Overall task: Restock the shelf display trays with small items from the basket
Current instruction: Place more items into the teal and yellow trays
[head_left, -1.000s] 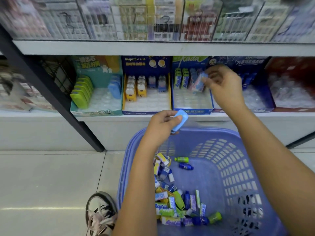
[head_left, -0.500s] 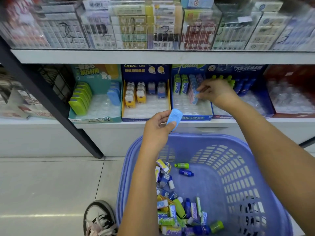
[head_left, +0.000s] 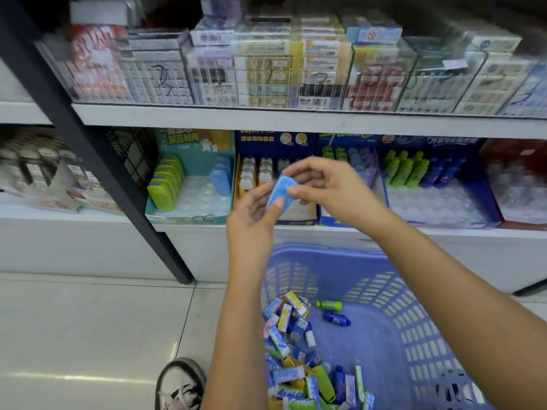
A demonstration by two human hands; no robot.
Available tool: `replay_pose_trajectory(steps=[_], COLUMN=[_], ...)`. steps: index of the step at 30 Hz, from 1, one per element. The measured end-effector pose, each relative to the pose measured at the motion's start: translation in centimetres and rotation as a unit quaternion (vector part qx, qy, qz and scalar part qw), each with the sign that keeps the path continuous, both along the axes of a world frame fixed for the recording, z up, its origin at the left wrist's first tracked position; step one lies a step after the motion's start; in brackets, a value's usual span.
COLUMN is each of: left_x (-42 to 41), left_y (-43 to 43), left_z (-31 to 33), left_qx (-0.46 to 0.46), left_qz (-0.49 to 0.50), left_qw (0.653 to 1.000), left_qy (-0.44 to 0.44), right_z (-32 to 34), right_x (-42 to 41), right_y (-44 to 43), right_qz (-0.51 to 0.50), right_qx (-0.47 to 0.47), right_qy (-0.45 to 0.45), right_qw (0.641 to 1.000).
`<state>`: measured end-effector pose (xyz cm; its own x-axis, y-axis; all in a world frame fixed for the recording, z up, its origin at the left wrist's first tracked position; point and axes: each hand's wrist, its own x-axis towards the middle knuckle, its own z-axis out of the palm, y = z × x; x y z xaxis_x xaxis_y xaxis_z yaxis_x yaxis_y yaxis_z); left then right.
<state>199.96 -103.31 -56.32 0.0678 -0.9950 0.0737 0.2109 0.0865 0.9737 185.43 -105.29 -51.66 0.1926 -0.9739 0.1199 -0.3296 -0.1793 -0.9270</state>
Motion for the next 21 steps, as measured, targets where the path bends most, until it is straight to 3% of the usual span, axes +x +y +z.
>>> replay_pose_trajectory(steps=[3,5,8,10,12,17,21], left_x=[2.0,3.8,6.8,7.9,8.2,8.6,8.5], left_y=[-0.7,-1.3,-2.1,-2.3,-2.2,-2.3,-2.4], left_z=[0.6,0.2,-1.3,-2.2,-2.7,-2.9,-3.1], left_qx=[-0.029,-0.046,-0.02,0.0,-0.016,-0.037,-0.037], left_qz=[0.039,0.087,0.085,0.031,0.008,0.017,0.006], left_qw=[0.998,0.979,0.875,0.821,0.797,0.803,0.783], left_qy=[-0.031,-0.178,-0.476,-0.57,-0.603,-0.594,-0.621], right_z=[0.8,0.8,0.0,-0.7,-1.6,-3.1,-3.5], right_x=[2.3,4.1,7.2,8.7,9.6,10.5,10.9], right_y=[-1.8,-3.2,-4.8,-5.7,-6.4,-7.4,-8.2], right_qz=[-0.008,-0.03,-0.051,-0.035,-0.014,0.006,0.021], right_qx=[-0.012,-0.05,-0.114,-0.139,-0.15,-0.154,-0.171], right_qy=[0.0,0.049,0.141,0.192,0.23,0.297,0.341], right_qw=[1.0,0.997,0.982,0.971,0.961,0.942,0.924])
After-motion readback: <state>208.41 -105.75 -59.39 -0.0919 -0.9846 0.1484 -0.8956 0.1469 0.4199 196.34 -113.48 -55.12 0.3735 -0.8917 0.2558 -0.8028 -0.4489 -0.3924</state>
